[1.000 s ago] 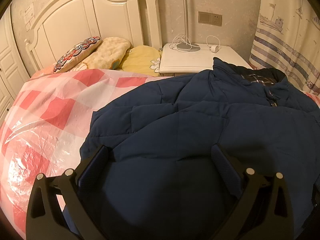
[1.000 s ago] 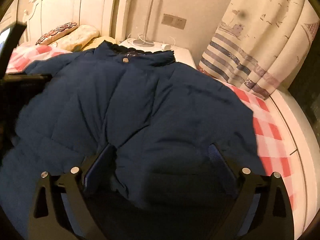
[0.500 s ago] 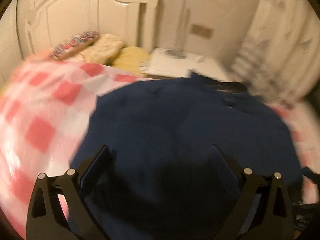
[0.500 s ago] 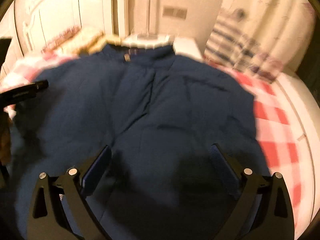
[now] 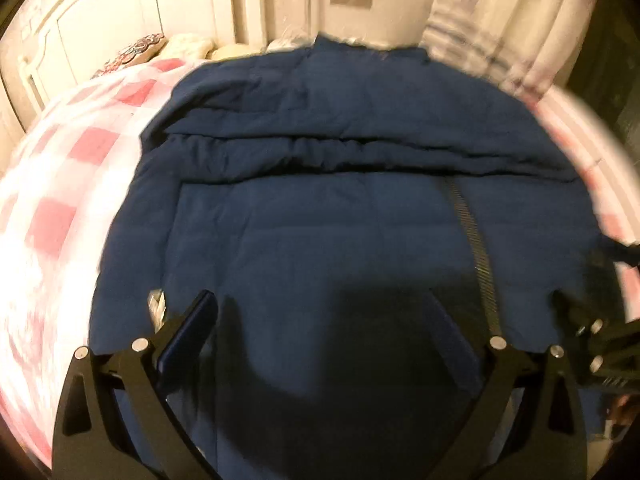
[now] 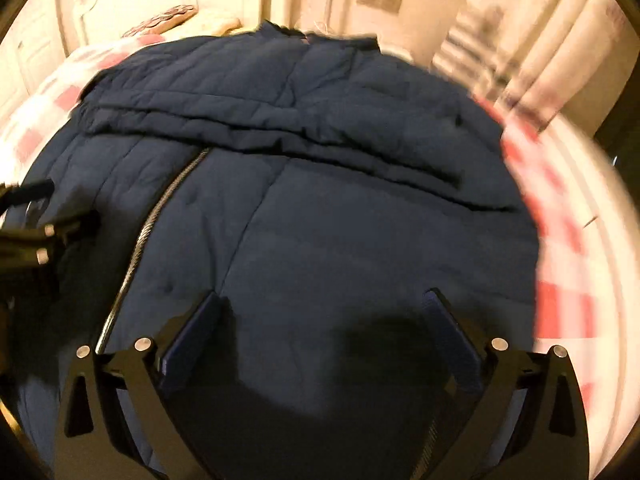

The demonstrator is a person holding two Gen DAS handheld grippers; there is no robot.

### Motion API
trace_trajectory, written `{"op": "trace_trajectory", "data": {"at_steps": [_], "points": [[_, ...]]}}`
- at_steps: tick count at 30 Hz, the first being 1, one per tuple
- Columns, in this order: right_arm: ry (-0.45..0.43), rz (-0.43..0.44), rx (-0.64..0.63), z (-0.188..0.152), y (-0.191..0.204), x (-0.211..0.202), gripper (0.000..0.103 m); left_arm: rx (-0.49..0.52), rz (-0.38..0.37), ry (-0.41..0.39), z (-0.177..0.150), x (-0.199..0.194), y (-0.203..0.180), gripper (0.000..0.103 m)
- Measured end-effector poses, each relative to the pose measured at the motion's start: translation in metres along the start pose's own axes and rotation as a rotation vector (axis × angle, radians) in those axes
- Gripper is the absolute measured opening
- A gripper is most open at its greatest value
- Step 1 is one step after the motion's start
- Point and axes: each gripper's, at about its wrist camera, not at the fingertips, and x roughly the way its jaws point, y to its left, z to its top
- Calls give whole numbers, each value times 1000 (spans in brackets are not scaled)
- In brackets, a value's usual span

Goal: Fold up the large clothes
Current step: 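Release the hem and move both tools back over the jacket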

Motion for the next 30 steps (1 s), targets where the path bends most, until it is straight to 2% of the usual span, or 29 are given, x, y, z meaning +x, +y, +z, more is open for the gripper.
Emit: {"op": "trace_trajectory", "data": {"at_steps": [3, 6, 7, 8, 10, 12, 14, 16, 18, 19, 20, 22, 24, 27, 30], "points": [[-63, 55, -58, -26, 15, -35, 97, 70, 12, -56, -28, -32, -12, 100], [-16, 53, -140, -60, 32, -32, 97, 177, 58, -1, -54, -21, -28, 101], [-24, 63, -123, -68, 32, -29, 97, 190, 70, 16, -60, -14, -30, 101], [-43, 89, -73, -73, 26, -31, 98, 183, 70, -13, -66, -13, -28, 101], [-28, 98, -37, -77, 21, -36, 98, 168, 64, -3, -70, -20, -25, 101], [-35, 61, -66, -81, 27, -48, 98, 162, 29, -22, -72, -36, -25, 100], [-100, 67, -104, -90, 34, -72, 98, 202, 8, -68, -83, -54, -27, 101], [-140, 102, -132, -101, 35, -83, 98, 255, 23, -80, -98, -60, -34, 101], [-122, 131, -196, -118, 45, -77, 98, 302, 60, -51, -115, -48, -36, 101], [-102, 125, -207, -127, 49, -67, 98, 291, 48, -70, -116, -46, -33, 101], [-134, 151, -161, -131, 44, -66, 98, 265, 23, -85, -119, -47, -27, 101], [-136, 204, -84, -135, 34, -63, 98, 251, 3, -70, -118, -52, -21, 101], [-129, 184, -111, -134, 37, -68, 98, 273, 1, -83, -120, -61, -18, 101], [-134, 160, -143, -144, 31, -83, 98, 299, 51, -154, -131, -85, -3, 101], [-197, 128, -98, -169, 5, -106, 98, 218, 71, -234, -142, -112, 29, 101]]}}
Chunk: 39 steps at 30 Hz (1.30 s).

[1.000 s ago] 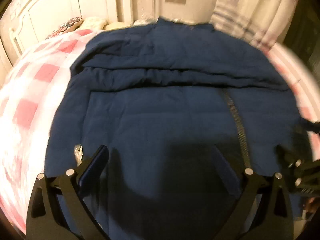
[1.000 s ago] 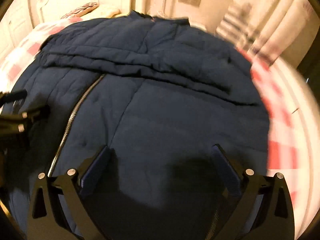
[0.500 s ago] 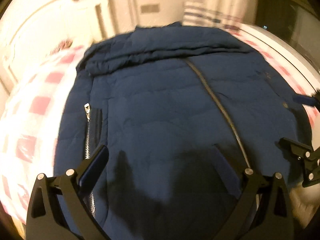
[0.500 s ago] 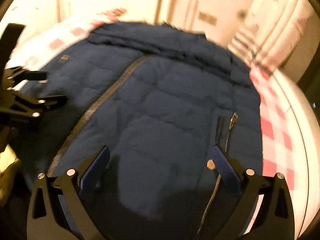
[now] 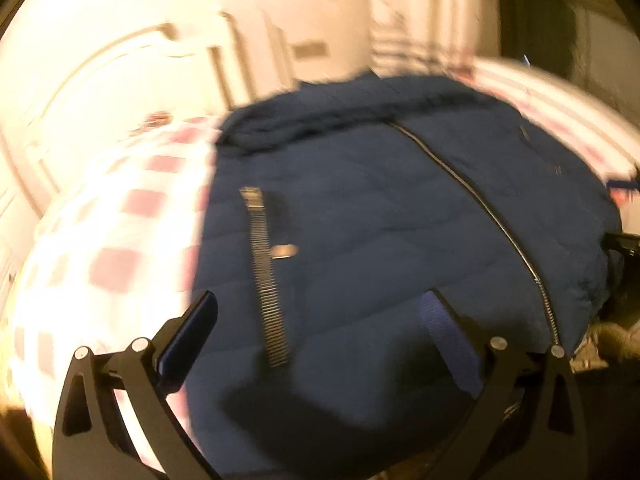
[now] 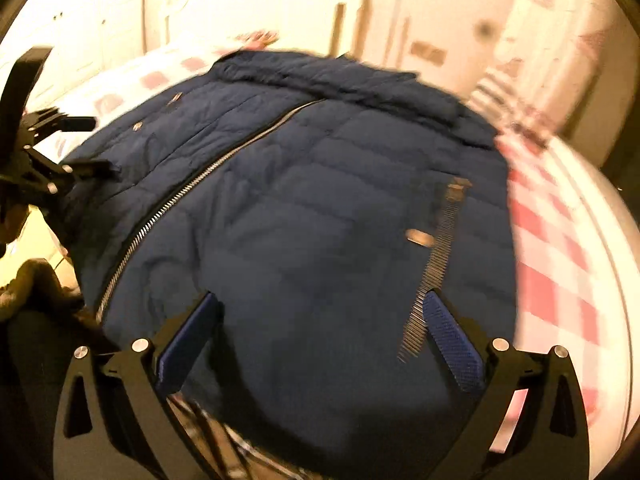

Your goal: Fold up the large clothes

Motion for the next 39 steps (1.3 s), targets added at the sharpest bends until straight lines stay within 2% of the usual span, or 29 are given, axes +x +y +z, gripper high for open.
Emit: {"op": "trace_trajectory", "data": {"at_steps": [3, 8, 11, 14, 16, 17, 18, 19, 21, 25, 26, 27, 29, 35, 37, 38, 39], "points": [[-17, -10, 126, -26, -36, -19, 98, -122, 6, -6, -14, -12, 38, 101], [4, 60, 328, -74, -81, -23, 98, -287, -42, 58, -50, -5, 80, 101], [6, 138, 403, -87, -92, -7, 98, -304, -79, 81, -62, 0, 82, 101], [21, 212, 449, -92, -94, 13, 98, -266, -76, 70, -67, -2, 76, 101], [28, 261, 467, -96, -92, 22, 88, -256, -105, 64, -70, -7, 72, 98], [15, 310, 477, -98, -90, 22, 66, -247, -115, 55, -71, -9, 71, 84], [-14, 331, 472, -98, -87, 17, 58, -234, -131, 48, -73, -13, 68, 63], [-36, 333, 444, -98, -83, 10, 55, -233, -165, 48, -74, -16, 67, 56], [-59, 339, 402, -97, -77, 0, 50, -264, -186, 53, -77, -18, 70, 52], [-90, 356, 380, -98, -72, -11, 50, -329, -246, 86, -83, -16, 79, 52], [-96, 364, 391, -99, -74, -12, 50, -344, -270, 100, -86, -14, 80, 56], [-98, 368, 398, -100, -75, -12, 50, -363, -281, 108, -88, -11, 82, 67], [-92, 365, 409, -101, -75, -8, 51, -402, -287, 119, -91, -5, 86, 75], [-77, 371, 464, -101, -81, 6, 55, -459, -384, 153, -94, 13, 87, 75], [-80, 380, 481, -102, -83, 9, 56, -500, -429, 151, -97, 18, 90, 61], [-88, 386, 486, -103, -83, 9, 56, -522, -486, 142, -98, 18, 90, 46], [-96, 385, 484, -103, -82, 9, 54, -521, -484, 132, -98, 16, 89, 36]]}}
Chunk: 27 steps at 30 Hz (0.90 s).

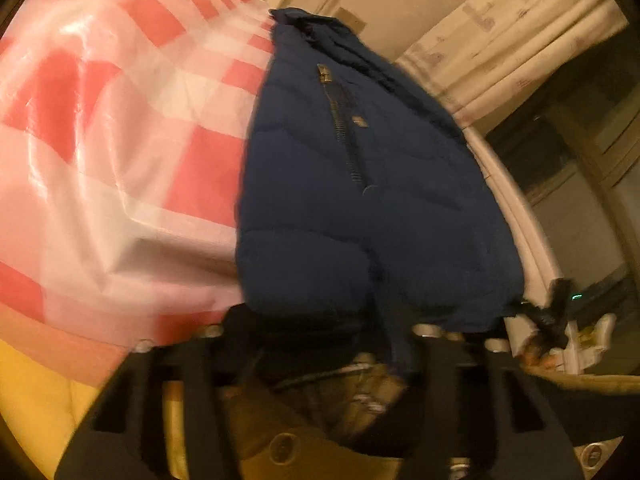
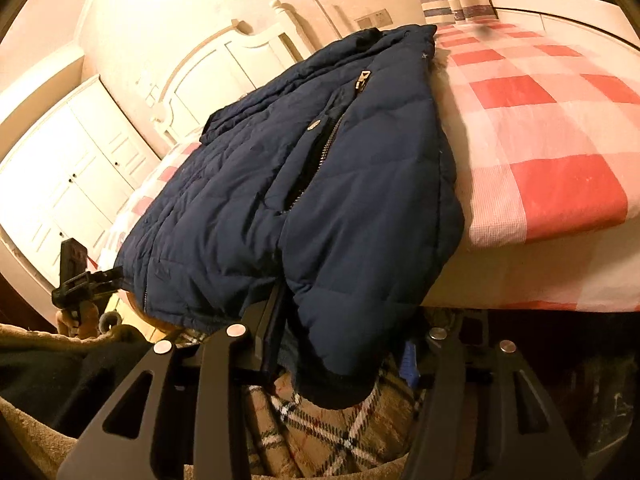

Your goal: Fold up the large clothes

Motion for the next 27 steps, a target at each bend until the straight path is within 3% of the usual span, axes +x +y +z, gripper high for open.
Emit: {"op": "trace_trajectory", "data": {"at_steps": [1, 3, 6, 10, 14, 18, 21, 24, 27], "points": [[-16, 1, -21, -1, 3, -2, 51, 41, 6, -12, -2, -4, -7, 30], [-30, -4, -64, -4, 11, -8, 34, 101, 13, -47, -5, -15, -19, 23], [-55, -2, -116, -7, 19, -21, 26, 115, -97, -181, -2, -50, -35, 21], [-206, 122, -123, -1, 36, -62, 23, 129, -207, -322, 8, -94, -52, 14], [-308, 204, -239, 16, 78, -103, 23, 177, -307, -446, 11, -145, -74, 6], [-418, 277, -310, 30, 106, -146, 23, 270, -337, -563, 3, -192, -97, 6], [-484, 281, -368, 39, 118, -173, 23, 339, -328, -548, 3, -195, -107, 7], [-464, 224, -391, 47, 119, -175, 23, 295, -295, -476, 4, -171, -96, 7], [-460, 247, -347, 46, 113, -169, 23, 230, -321, -430, -1, -145, -81, 7]]}}
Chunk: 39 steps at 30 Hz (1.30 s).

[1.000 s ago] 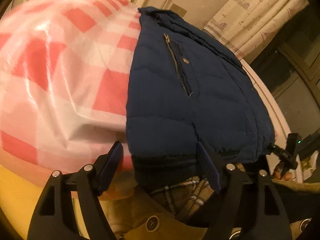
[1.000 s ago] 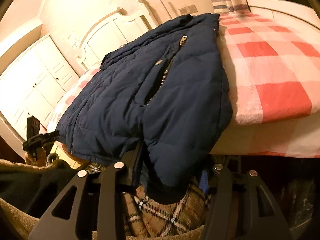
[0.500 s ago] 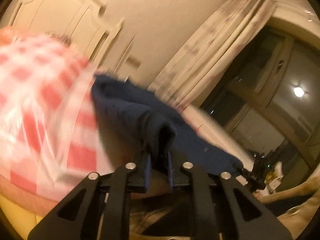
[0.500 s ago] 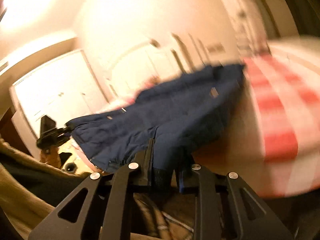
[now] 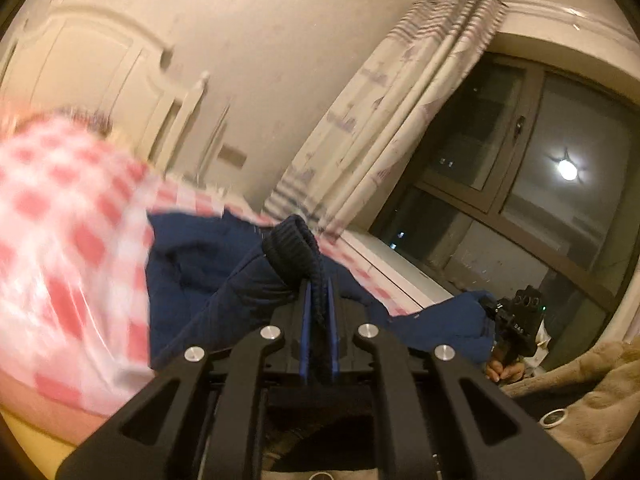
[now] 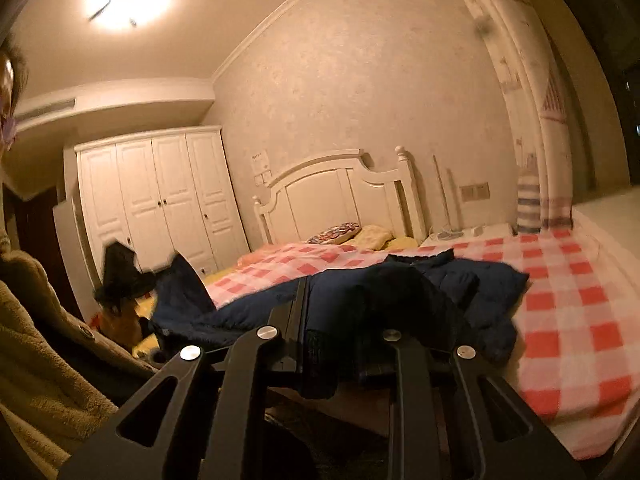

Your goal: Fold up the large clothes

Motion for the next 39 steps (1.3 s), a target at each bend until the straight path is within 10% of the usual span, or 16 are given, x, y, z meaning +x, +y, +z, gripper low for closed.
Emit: {"op": "trace_trajectory", "data": {"at_steps": [9, 20, 22, 24, 27, 30, 39], "points": [[-10, -50, 56, 15, -8, 32, 23, 19, 73, -89, 40, 29, 15, 7], [211, -277, 298, 83, -152, 225, 23, -47, 325, -4, 186, 212, 111, 0], [342, -332, 385, 67, -186, 262, 25, -70, 391, 91, 188, 243, 137, 21], [414, -363, 458, 49, -208, 277, 38, -103, 416, 145, 182, 252, 156, 86], [385, -342, 521, 33, -226, 265, 94, -92, 439, 176, 164, 245, 182, 90], [295, -347, 464, 36, -235, 240, 97, -134, 411, 269, 148, 241, 212, 90], [498, -440, 289, 31, -259, 278, 93, -175, 309, 405, 130, 264, 227, 83]]}}
